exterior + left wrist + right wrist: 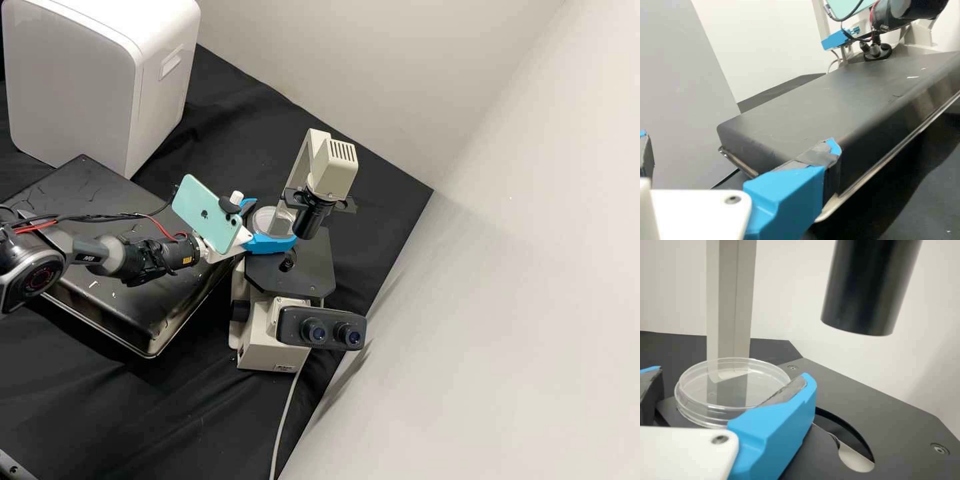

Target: Place the petri dish on the bench

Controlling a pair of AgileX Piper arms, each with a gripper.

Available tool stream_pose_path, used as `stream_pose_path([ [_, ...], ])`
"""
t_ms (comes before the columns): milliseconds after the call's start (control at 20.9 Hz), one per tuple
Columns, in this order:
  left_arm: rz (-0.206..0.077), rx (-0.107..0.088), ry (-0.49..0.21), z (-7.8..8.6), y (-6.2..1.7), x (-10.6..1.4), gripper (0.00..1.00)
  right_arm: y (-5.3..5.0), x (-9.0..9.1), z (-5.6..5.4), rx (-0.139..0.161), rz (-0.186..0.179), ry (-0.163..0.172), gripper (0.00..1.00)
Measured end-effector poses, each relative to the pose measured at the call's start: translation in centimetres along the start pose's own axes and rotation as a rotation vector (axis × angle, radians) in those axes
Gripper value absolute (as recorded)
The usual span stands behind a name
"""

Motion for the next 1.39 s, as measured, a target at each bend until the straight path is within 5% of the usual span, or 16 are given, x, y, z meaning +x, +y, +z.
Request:
stream_pose_path([
  [909, -0.005, 0.003, 0.002, 0.0, -0.09, 0.0, 1.0, -0.3, -0.2, 0.2, -0.034, -0.021, 0.018, 0.0],
  [1388, -0.005, 0.003, 0.002, 0.0, -0.09, 0.0, 1.0, 0.5, -3.4, 1.3, 0.044, -0.02, 0.04, 0.0],
])
